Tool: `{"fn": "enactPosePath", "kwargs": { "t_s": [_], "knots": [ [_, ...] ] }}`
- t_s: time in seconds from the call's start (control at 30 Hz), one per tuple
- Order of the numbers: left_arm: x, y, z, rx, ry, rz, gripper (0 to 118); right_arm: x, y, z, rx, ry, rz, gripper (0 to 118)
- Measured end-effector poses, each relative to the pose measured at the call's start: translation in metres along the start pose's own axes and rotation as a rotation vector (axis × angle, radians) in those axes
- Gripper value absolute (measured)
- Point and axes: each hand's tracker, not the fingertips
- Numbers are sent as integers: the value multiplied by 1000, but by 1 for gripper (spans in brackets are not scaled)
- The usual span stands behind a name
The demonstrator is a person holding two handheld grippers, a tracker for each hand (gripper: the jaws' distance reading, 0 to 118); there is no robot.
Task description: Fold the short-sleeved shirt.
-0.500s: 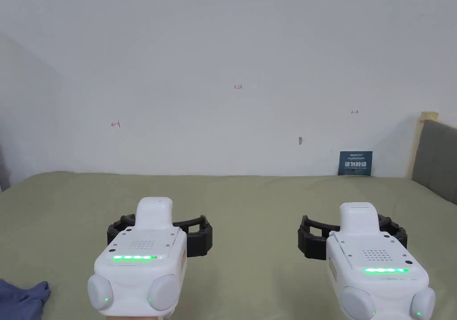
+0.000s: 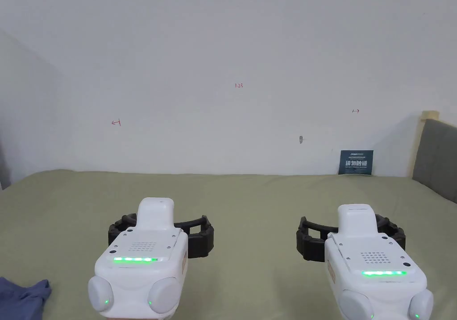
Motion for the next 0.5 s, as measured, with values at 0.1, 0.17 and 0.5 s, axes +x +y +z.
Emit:
{"fn": "enactPosePath", "kwargs": {
  "t_s": [0.1,0.17,0.5],
  "knots": [
    [0,0,0,0,-2,0,118,0,0,0,3,-12,7,118],
    [-1,0,0,3,-1,1,118,0,1,0,1,-10,1,118],
    [1,-3,-1,-1,-4,-2,118,2,-1,-1,-3,-20,0,118]
  ]
}}
